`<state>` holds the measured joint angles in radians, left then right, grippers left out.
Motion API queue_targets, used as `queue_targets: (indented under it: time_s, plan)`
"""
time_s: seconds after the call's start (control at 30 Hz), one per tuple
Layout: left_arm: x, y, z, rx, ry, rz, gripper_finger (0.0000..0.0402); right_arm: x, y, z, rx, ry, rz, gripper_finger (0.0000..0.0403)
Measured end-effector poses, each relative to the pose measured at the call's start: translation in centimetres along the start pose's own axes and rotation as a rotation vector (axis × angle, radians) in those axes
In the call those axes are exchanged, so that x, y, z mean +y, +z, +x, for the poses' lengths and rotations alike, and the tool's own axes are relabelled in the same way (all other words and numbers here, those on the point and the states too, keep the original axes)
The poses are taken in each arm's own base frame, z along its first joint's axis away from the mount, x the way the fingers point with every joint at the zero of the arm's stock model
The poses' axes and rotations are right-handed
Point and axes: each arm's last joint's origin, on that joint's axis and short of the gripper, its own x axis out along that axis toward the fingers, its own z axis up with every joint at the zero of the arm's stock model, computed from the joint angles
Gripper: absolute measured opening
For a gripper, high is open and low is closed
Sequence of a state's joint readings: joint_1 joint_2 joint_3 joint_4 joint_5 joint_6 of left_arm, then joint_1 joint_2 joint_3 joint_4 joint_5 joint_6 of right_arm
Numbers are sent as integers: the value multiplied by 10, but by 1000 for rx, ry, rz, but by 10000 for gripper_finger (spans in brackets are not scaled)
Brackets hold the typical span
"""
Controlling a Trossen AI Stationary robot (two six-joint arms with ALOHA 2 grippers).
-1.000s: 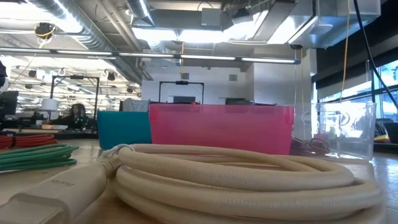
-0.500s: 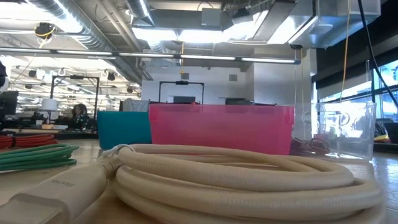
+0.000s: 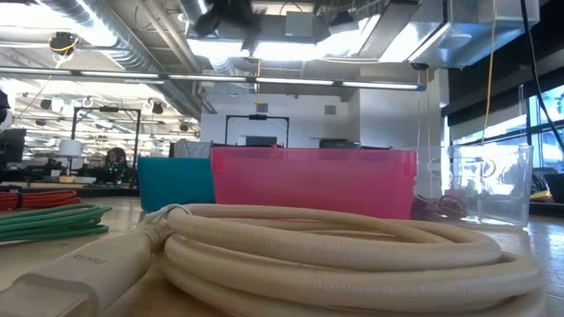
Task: Pick & Place USB Port
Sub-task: Put the purple and black charger cable into the sky blue bin
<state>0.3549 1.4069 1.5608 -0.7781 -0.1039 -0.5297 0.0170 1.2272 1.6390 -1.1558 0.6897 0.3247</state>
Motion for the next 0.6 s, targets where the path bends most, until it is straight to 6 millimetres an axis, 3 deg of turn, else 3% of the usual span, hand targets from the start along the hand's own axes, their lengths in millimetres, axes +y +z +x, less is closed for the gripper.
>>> queue_targets:
  time_s: [0.23,0.6]
  plan:
    - [15,-24,20,225,251,-85,14,-11,-16,-7,117,-52,41,322]
    - [1,-54,69,398,352,-98,14,-16,-25,-9,188,-92,20,322]
